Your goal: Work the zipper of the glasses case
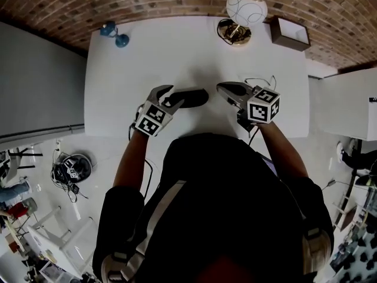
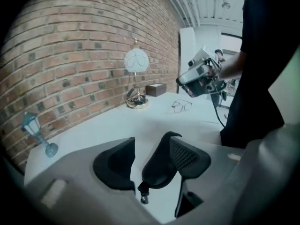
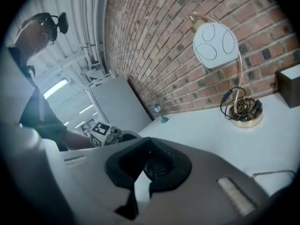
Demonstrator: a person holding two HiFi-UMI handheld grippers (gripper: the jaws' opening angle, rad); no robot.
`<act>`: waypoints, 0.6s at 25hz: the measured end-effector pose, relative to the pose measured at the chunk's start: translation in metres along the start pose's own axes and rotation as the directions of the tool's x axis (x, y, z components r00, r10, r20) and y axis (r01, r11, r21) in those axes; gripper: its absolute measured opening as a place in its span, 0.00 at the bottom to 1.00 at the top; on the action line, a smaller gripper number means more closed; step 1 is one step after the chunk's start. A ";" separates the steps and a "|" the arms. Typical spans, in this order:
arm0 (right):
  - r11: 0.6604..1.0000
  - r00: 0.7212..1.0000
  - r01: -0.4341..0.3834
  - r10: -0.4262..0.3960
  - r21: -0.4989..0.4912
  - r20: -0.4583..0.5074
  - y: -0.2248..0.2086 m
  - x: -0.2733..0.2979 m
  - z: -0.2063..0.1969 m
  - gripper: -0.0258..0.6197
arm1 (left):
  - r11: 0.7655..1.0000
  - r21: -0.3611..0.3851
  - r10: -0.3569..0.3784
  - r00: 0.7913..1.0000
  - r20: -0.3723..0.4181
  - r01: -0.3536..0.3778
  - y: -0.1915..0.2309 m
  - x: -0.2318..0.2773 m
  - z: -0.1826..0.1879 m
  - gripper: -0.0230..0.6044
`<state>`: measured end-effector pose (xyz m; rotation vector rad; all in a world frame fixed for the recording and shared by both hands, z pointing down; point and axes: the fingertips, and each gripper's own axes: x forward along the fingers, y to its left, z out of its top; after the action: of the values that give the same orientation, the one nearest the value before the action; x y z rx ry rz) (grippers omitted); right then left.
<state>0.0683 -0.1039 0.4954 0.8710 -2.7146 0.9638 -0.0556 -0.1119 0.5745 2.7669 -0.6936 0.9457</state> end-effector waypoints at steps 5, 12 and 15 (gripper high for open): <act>0.985 0.996 0.074 -0.064 -0.158 0.066 0.004 0.003 0.020 0.04 | 0.983 -0.142 0.134 0.978 0.158 -0.112 0.019 -0.041 0.027 0.28; 0.953 0.989 0.098 -0.061 -0.288 0.133 0.021 0.010 0.038 0.04 | 0.937 -0.273 0.296 0.912 0.283 -0.219 0.039 -0.096 0.040 0.12; 0.946 0.987 0.104 -0.060 -0.306 0.150 0.024 0.011 0.041 0.04 | 0.916 -0.299 0.356 0.885 0.301 -0.267 0.043 -0.115 0.040 0.07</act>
<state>0.0483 -0.1196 0.4533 1.0088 -2.8088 0.4500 -0.1340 -0.1167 0.4718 2.6598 -1.2553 0.3614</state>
